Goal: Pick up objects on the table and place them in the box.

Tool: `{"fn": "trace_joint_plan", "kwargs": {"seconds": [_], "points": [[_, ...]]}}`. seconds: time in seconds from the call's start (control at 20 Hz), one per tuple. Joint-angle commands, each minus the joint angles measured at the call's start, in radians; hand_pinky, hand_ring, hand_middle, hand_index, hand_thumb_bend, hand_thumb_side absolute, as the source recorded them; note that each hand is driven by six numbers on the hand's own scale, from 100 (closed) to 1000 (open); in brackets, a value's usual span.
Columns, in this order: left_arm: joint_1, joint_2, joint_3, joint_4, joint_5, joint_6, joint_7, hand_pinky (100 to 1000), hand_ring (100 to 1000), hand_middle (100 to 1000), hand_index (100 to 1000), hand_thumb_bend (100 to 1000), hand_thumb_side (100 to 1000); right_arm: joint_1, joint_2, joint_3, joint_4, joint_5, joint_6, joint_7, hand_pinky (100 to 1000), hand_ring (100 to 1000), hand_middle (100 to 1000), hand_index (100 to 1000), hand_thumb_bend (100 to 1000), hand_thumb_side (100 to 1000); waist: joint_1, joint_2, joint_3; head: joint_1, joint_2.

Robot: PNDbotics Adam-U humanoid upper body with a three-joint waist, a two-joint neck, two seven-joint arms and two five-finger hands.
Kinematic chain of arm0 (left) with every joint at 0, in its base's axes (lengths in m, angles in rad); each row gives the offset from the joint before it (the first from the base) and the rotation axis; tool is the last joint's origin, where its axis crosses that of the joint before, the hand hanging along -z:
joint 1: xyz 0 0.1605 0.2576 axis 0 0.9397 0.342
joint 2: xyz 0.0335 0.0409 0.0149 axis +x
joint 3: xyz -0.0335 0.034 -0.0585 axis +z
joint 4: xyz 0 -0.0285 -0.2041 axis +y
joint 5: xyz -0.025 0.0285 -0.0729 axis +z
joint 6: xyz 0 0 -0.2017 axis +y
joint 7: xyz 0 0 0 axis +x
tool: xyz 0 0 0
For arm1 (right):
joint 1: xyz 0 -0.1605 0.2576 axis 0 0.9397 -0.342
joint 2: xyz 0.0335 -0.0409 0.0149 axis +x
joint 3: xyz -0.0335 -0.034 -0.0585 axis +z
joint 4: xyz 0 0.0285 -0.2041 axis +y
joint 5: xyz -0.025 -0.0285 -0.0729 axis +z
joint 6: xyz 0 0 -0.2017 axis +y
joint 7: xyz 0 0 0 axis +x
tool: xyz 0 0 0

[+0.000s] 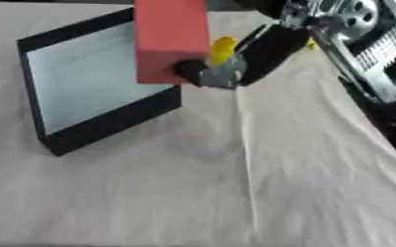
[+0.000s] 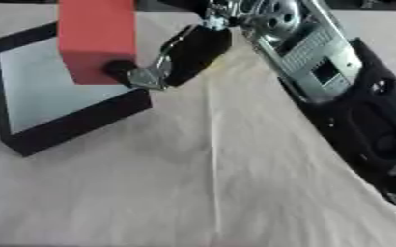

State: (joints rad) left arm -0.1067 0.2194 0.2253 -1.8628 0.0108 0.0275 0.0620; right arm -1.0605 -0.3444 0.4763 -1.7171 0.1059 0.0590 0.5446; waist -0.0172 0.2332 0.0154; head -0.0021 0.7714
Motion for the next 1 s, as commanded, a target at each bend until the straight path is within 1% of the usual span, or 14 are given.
{"fn": "trace_joint_plan", "kwargs": {"seconds": [0.05,0.15,0.25,0.35,0.5,0.7,0.85,1.0], "points": [[-0.009,0.016,0.008,-0.022,0.002,-0.002,0.004,885,750,772,792,155,884,-0.068,0.068,-0.018,0.033,0.049,0.031,-0.015,861,649,455,745,100,100,0.006,-0.025,0.004,-0.005,-0.001],[-0.011,0.015,0.006,-0.023,0.003,-0.003,0.004,885,750,772,792,154,881,-0.109,0.130,-0.017,0.080,0.083,0.047,-0.023,861,646,452,744,100,100,0.009,-0.027,0.008,-0.012,-0.001],[-0.017,0.015,0.005,-0.027,0.006,-0.005,0.004,885,750,772,792,152,875,-0.142,0.200,-0.015,0.156,0.129,0.059,-0.034,861,646,452,743,100,100,0.012,-0.026,0.016,-0.025,-0.001],[-0.024,0.016,0.003,-0.031,0.007,-0.008,0.009,885,750,772,792,149,869,-0.169,0.268,-0.021,0.244,0.191,0.052,-0.048,861,648,454,743,100,100,0.016,-0.026,0.027,-0.039,-0.001],[-0.028,0.012,0.002,-0.037,0.008,-0.014,0.021,885,750,771,791,150,867,-0.203,0.360,-0.049,0.372,0.299,0.012,-0.085,861,651,456,744,100,100,0.023,-0.024,0.042,-0.056,-0.001],[-0.030,0.006,-0.001,-0.038,0.012,-0.015,0.030,884,749,771,790,151,868,-0.240,0.459,-0.095,0.540,0.434,-0.051,-0.134,863,654,460,746,100,100,0.025,-0.019,0.055,-0.071,-0.001],[-0.034,0.004,-0.002,-0.038,0.014,-0.015,0.034,884,749,771,788,151,868,-0.249,0.527,-0.124,0.647,0.527,-0.094,-0.168,863,656,462,746,100,100,0.027,-0.014,0.067,-0.080,-0.001],[-0.039,0.003,-0.003,-0.039,0.017,-0.015,0.035,885,749,771,787,151,868,-0.240,0.590,-0.156,0.745,0.620,-0.133,-0.195,863,657,463,745,100,100,0.028,-0.008,0.081,-0.091,-0.001]]}}
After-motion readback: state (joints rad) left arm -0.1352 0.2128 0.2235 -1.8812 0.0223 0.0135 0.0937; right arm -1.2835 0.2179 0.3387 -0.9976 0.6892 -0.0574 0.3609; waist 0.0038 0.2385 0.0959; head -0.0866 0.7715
